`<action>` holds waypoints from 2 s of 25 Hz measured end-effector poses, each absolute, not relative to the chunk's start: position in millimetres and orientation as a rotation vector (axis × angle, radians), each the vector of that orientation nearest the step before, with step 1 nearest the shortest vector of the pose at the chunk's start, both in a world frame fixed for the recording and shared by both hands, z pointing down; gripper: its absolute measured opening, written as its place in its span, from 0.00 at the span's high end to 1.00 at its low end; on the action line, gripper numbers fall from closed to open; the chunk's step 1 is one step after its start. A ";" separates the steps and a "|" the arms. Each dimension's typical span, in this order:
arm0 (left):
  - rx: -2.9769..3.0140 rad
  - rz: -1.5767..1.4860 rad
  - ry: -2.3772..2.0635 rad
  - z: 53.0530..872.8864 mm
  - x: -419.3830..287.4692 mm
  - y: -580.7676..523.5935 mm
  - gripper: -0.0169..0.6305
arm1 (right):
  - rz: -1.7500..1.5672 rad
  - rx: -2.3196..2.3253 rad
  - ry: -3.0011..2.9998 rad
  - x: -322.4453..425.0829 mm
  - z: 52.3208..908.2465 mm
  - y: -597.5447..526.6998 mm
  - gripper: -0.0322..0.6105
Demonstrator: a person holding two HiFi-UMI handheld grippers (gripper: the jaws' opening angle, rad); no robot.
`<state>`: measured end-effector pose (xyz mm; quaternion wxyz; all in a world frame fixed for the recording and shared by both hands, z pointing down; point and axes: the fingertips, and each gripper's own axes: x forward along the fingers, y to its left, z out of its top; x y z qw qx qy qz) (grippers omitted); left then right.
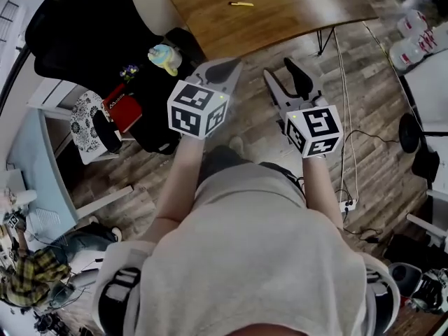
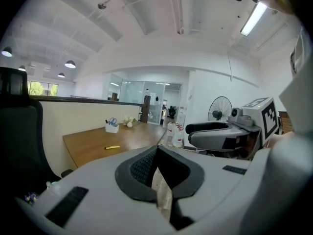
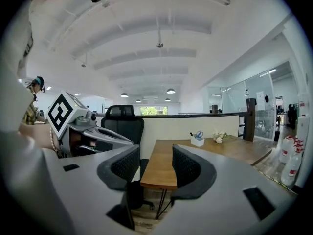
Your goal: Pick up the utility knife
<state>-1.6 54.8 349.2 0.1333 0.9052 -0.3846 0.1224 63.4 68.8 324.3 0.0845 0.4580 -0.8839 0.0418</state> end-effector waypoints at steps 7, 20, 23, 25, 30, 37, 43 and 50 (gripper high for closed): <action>2.603 0.377 -1.060 368.2 -23.5 18.6 0.95 | 0.158 1.346 -2.612 32.2 336.9 28.2 0.64; 2.511 0.364 -1.099 395.4 -38.2 -29.9 0.95 | 0.207 1.273 -2.600 25.9 362.4 -33.1 0.63; 2.488 0.360 -1.147 397.0 -43.2 -54.1 0.95 | 0.195 1.220 -2.626 21.5 364.3 -62.0 0.63; 2.478 0.359 -1.179 395.3 -44.3 -75.4 0.95 | 0.182 1.188 -2.647 19.9 362.1 -85.6 0.63; 2.438 0.344 -1.278 388.6 -41.6 -134.0 0.95 | 0.143 1.090 -2.700 21.7 352.5 -150.2 0.63; 2.359 0.307 -1.425 382.4 -39.5 -206.7 0.95 | 0.107 0.925 -2.769 22.8 345.2 -225.9 0.63; 2.260 0.273 -1.545 387.2 -40.4 -235.9 0.95 | 0.102 0.778 -2.805 25.9 350.3 -261.0 0.63; 2.160 0.271 -1.603 402.4 -41.6 -241.6 0.95 | 0.180 0.679 -2.797 27.0 375.0 -273.8 0.63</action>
